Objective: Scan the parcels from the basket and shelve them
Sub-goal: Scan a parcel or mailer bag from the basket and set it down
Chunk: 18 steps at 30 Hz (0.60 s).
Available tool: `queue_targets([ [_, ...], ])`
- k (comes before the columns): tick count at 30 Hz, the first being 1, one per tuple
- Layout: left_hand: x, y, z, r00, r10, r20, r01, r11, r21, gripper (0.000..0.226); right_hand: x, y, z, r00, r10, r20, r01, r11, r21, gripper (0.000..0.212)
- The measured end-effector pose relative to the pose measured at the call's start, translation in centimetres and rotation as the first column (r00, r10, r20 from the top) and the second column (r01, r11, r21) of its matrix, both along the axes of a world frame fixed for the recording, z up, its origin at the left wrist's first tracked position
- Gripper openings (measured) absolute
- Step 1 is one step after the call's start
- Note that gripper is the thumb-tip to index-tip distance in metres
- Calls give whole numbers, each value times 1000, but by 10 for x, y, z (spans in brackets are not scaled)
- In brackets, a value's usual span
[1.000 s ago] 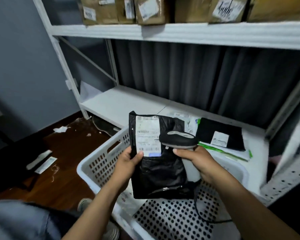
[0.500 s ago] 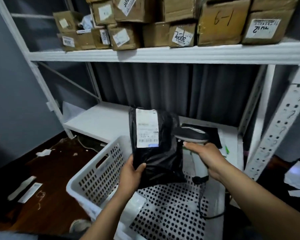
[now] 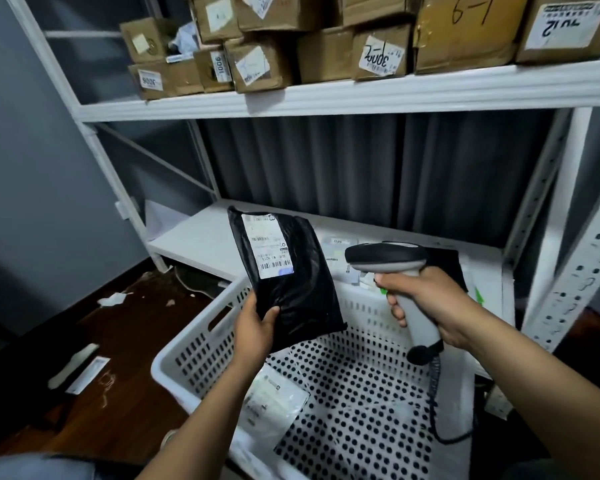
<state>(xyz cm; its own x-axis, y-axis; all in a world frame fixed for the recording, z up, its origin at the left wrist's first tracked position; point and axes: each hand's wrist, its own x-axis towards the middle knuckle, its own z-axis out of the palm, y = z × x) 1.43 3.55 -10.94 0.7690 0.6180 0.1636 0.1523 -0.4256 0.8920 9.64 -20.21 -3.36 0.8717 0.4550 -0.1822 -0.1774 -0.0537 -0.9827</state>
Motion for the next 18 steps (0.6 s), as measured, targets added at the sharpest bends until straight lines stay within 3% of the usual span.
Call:
queue_targets([
  [10, -4, 9, -7, 997, -21, -69, 30, 991, 127, 45, 1, 0, 2, 1000, -4, -25, 4, 999, -37, 14],
  [18, -2, 13, -12, 997, -29, -73, 37, 994, 105, 49, 5, 4, -2, 1000, -2, -31, 1, 999, -41, 13],
])
